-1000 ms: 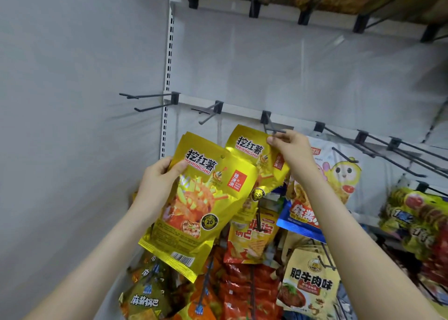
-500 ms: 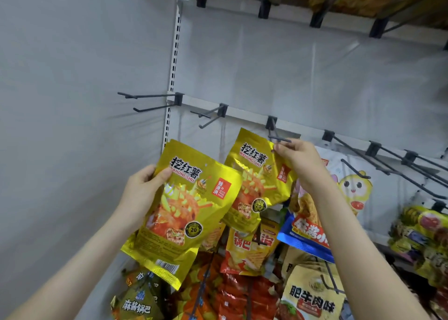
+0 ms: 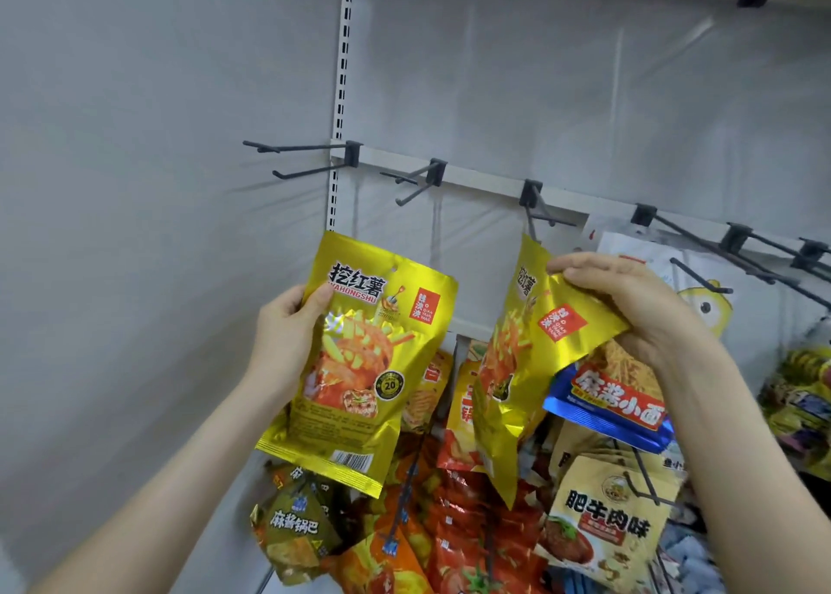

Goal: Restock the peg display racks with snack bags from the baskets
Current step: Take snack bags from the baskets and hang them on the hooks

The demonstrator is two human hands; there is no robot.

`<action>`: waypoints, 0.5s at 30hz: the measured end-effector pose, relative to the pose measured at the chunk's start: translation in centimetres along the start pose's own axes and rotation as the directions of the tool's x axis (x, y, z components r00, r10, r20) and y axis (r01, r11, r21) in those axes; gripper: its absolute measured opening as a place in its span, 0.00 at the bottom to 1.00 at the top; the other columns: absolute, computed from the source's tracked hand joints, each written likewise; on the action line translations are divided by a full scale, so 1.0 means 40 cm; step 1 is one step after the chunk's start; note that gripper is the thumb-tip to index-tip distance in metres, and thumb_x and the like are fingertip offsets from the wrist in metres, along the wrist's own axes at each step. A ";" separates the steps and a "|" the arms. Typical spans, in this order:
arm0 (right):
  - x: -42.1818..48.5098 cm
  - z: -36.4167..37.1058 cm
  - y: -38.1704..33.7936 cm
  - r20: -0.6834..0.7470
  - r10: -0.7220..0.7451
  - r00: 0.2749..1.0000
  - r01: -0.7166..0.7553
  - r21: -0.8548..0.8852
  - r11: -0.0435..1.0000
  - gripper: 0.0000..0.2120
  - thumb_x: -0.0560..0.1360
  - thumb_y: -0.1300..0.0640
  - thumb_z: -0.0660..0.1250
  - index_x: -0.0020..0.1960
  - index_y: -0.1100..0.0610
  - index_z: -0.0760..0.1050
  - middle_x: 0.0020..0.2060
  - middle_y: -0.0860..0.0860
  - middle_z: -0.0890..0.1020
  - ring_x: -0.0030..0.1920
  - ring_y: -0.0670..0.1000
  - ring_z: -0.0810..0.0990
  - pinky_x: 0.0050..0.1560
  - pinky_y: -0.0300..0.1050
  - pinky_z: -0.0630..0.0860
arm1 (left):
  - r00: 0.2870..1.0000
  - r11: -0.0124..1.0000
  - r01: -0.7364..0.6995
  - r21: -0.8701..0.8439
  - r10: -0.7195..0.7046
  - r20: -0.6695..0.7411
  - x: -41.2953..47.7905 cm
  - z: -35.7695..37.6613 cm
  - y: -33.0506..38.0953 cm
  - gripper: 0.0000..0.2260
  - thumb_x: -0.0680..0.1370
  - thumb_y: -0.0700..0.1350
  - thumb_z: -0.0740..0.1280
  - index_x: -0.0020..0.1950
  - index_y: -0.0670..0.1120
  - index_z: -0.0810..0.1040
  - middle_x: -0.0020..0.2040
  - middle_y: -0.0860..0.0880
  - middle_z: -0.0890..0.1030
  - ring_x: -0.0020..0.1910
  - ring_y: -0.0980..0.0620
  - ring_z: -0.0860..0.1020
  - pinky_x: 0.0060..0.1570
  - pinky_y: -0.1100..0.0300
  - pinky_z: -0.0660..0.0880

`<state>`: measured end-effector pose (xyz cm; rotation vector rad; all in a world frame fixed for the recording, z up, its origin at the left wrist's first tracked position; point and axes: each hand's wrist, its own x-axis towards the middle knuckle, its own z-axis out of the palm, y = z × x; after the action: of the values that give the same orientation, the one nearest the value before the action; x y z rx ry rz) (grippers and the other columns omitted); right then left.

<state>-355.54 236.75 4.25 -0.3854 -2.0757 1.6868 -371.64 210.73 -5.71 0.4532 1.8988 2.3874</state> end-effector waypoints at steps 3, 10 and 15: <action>-0.020 -0.008 0.003 -0.031 -0.011 0.999 0.013 0.051 0.999 0.14 0.75 0.66 0.59 0.45 0.56 0.83 0.43 0.54 0.84 0.40 0.50 0.81 0.36 0.37 0.78 | 0.999 1.000 0.020 -0.010 -0.020 0.035 -0.010 0.003 -0.001 0.10 0.79 0.49 0.65 0.50 0.44 0.82 0.44 0.42 0.85 0.43 0.40 0.84 0.48 0.42 0.80; -0.067 -0.005 -0.001 0.048 -0.125 0.991 0.124 0.024 0.992 0.20 0.75 0.67 0.55 0.46 0.54 0.85 0.46 0.55 0.85 0.45 0.53 0.80 0.42 0.44 0.77 | 0.998 0.998 0.047 -0.033 -0.045 0.048 -0.029 -0.017 0.009 0.10 0.79 0.50 0.65 0.50 0.45 0.82 0.44 0.42 0.85 0.45 0.39 0.83 0.50 0.42 0.79; -0.089 -0.006 -0.024 0.137 -0.140 0.981 0.130 0.077 0.989 0.13 0.75 0.64 0.61 0.53 0.57 0.81 0.47 0.54 0.85 0.44 0.50 0.82 0.40 0.40 0.79 | 0.999 0.998 0.031 -0.047 -0.029 0.036 -0.041 -0.052 0.022 0.09 0.79 0.49 0.65 0.51 0.45 0.82 0.44 0.43 0.85 0.43 0.41 0.84 0.48 0.46 0.80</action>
<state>-352.27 235.05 4.66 -0.1028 -2.0861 1.7421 -370.51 208.18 -5.57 0.4572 1.8168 2.3836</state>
